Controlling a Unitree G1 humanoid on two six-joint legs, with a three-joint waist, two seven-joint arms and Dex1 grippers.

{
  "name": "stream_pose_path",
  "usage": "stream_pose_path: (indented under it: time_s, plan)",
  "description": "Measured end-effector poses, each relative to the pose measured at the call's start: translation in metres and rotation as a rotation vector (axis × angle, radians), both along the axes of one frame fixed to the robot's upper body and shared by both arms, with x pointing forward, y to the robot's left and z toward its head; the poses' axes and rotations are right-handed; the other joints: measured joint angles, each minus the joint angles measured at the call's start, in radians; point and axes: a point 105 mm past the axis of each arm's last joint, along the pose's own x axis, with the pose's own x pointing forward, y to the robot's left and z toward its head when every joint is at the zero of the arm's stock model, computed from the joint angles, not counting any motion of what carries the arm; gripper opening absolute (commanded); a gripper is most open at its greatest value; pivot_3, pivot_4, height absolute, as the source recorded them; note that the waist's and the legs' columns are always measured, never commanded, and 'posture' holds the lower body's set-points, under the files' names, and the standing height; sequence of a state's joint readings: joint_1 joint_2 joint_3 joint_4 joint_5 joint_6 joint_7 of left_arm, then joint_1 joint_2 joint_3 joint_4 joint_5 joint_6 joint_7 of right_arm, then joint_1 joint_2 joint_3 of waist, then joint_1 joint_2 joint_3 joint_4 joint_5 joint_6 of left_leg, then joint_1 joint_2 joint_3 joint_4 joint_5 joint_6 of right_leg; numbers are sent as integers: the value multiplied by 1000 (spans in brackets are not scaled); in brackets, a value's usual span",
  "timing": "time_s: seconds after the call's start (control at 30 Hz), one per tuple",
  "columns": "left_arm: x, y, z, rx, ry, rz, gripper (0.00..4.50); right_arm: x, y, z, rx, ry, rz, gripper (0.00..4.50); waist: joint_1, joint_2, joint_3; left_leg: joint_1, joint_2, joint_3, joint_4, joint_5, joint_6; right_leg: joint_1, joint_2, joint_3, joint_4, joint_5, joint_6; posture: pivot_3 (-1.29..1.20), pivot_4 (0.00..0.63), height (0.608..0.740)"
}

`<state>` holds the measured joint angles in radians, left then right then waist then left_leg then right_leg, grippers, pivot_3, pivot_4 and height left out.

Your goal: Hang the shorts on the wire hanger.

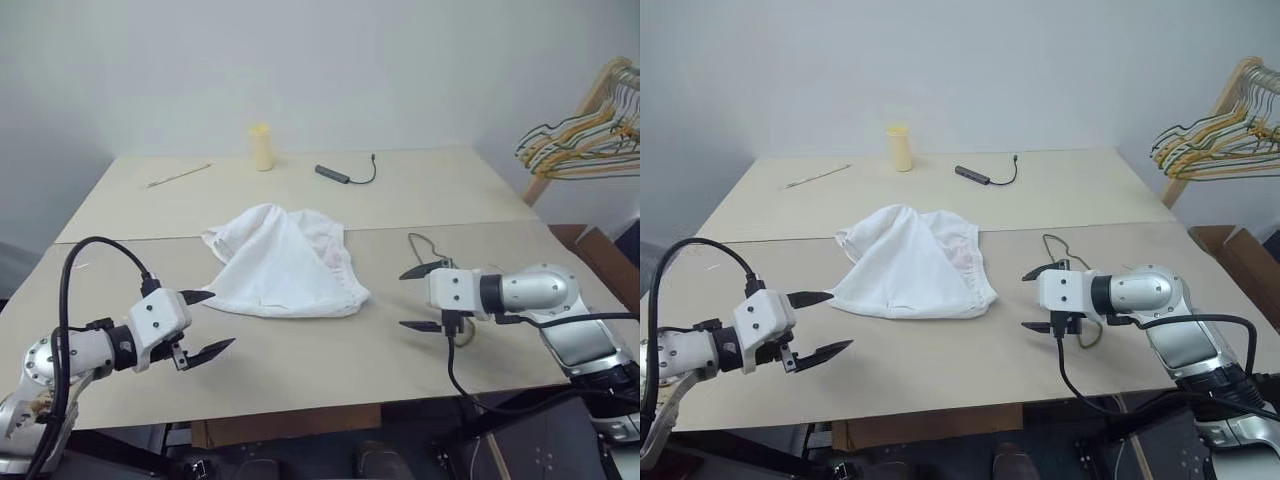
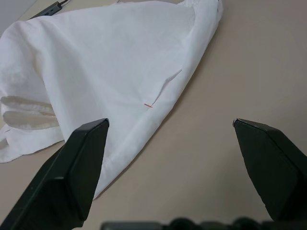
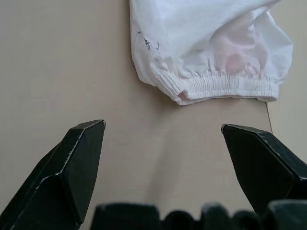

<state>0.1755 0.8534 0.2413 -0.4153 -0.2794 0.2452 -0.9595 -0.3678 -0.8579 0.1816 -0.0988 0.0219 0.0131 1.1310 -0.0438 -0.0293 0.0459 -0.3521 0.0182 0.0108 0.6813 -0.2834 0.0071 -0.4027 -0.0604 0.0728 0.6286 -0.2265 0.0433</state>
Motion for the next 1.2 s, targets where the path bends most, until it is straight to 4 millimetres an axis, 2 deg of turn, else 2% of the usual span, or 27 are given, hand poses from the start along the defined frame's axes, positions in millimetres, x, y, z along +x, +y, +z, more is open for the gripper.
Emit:
stream_pose_path:
  time_s: [0.3,0.4,0.6,0.73,0.87,1.03,1.13,1.2]
  plan:
    - [-1,-3,1,-47,7,5,4500,3,2,2,7,-23,-7,4481,-1,0,0,0,0,0,0,0,0,0,0,0,0,0,0,-34,0,740]
    - [-3,0,-3,-21,19,13,4500,12,16,7,-1,-107,6,4481,-9,0,0,0,0,0,0,0,0,0,0,0,1,0,0,-45,0,740]
    - [-3,5,-8,36,38,15,4500,22,44,5,-170,-217,104,4481,-13,0,0,-1,0,0,0,0,0,-1,0,0,0,0,0,-56,0,740]
    - [-3,8,-15,72,62,13,4500,20,65,-5,-261,-224,188,4481,-21,0,0,0,0,0,0,0,0,-1,0,0,1,0,0,-52,0,740]
    - [-3,9,-16,80,61,12,4500,29,66,-20,-359,-201,195,4481,-25,0,0,0,0,-1,0,0,0,-1,0,0,1,0,0,-39,0,740]
    - [-5,10,-19,89,70,14,4500,37,80,-30,-379,-184,220,4481,-29,1,0,0,0,-1,-1,0,0,-2,0,0,1,1,-1,-21,0,740]
    - [-9,11,-24,92,87,20,4500,39,87,-36,-367,-169,228,3860,-26,1,0,0,0,-1,-1,0,0,-2,0,0,1,1,-1,-2,0,740]
    - [-12,10,-25,97,92,19,4500,39,89,-40,-367,-165,243,3189,-26,1,0,0,0,-1,-1,0,0,-2,0,0,1,1,-1,1,0,740]
